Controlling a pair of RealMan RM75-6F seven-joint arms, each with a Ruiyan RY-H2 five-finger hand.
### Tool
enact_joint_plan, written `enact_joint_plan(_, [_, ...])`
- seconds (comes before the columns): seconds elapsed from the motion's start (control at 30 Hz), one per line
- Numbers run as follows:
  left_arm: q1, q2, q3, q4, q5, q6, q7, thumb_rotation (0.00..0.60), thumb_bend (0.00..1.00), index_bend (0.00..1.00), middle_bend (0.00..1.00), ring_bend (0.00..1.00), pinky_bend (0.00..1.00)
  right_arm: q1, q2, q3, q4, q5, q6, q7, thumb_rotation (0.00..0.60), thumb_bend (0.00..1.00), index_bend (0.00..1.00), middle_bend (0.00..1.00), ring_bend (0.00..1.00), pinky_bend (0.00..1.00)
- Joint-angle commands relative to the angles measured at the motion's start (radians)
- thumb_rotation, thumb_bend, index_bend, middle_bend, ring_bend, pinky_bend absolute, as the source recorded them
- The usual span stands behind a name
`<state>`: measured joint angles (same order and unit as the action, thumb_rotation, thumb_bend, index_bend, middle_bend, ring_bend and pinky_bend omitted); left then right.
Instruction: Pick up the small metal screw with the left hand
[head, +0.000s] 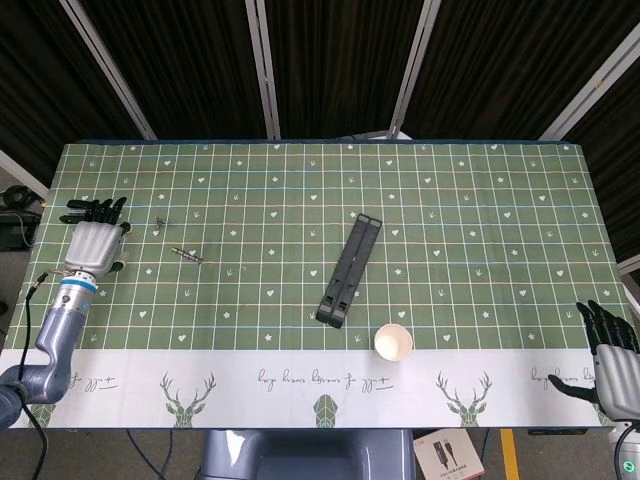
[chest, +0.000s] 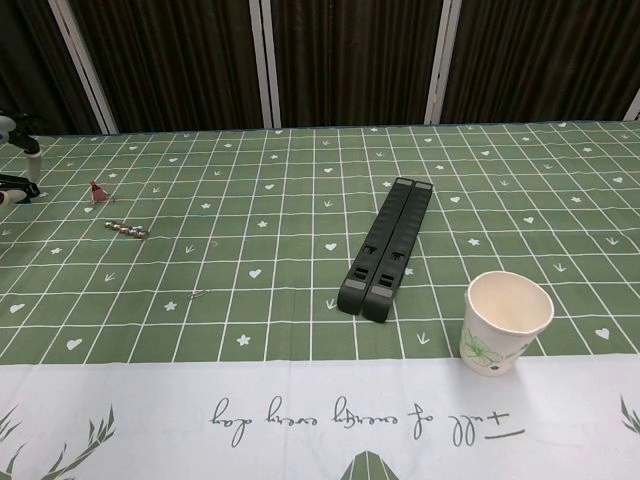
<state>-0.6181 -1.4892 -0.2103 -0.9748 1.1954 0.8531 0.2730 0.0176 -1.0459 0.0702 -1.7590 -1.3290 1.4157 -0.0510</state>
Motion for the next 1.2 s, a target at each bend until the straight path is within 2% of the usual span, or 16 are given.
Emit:
enact_joint_plan(0.03, [-0.069,-0.087,0.009,0.131,0.005,-0.081,-0.027,0.600,0.31,0.46,0.00,0.00,0.00,-0.001,0.002,0.001,0.000,0.005,-0.001,0.001,0.600,0.02,0.01,0.00,0.00,0.00])
enact_joint_plan(0.27, [-0.125,-0.183,0.029,0.264,0.035,-0.131,-0.077,0.600,0.30,0.45,0.00,0.00,0.00,-0.004,0.005,0.004,-0.004,0.016,0.001,0.004,0.600,0.02,0.01,0.00,0.00,0.00])
enact_joint_plan(0.5, [-0.155,-0.229,0.042,0.328,0.055,-0.145,-0.095,0.600,0.30,0.46,0.00,0.00,0.00,-0.005,0.006,0.004,-0.002,0.016,0.003,0.004,0.600,0.02,0.01,0.00,0.00,0.00])
enact_joint_plan(1.2, [-0.190,-0.304,0.048,0.437,0.044,-0.192,-0.070,0.600,0.31,0.50,0.00,0.00,0.00,-0.005,0.005,0.007,-0.005,0.022,0.003,0.004,0.600,0.02,0.01,0.00,0.00,0.00])
